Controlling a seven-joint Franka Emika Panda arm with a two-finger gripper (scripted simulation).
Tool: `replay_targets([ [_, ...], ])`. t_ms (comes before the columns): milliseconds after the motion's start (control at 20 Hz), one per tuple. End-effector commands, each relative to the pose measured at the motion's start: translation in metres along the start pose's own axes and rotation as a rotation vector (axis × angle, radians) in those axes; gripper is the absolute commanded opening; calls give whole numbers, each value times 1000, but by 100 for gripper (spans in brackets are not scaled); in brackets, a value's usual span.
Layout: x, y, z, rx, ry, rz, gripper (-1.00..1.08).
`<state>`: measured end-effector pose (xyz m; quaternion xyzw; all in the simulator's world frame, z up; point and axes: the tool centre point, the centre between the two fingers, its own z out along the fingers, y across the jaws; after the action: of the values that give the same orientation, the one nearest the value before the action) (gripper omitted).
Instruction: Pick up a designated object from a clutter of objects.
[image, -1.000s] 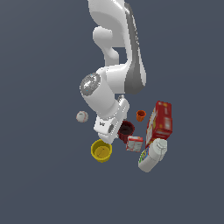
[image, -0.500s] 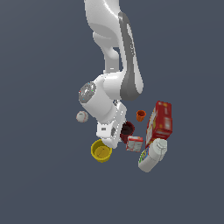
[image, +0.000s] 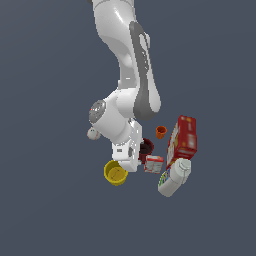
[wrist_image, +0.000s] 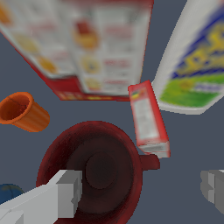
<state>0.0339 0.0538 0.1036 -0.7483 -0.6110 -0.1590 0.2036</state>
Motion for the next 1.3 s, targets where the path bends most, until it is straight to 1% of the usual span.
replay_targets([
  [0, 0, 1, 2, -3, 11, -23, 108],
  [250, 0, 2, 5, -6, 24, -47, 108],
  [550, -1, 2, 6, -6, 24, -48, 108],
  [900, 0, 1, 30, -7, 25, -50, 108],
  [1100, 0, 1, 35, -7, 25, -51, 108],
  [1150, 0, 1, 35, -7, 25, -51, -100],
  [1250, 0, 1, 35, -7, 25, -51, -100],
])
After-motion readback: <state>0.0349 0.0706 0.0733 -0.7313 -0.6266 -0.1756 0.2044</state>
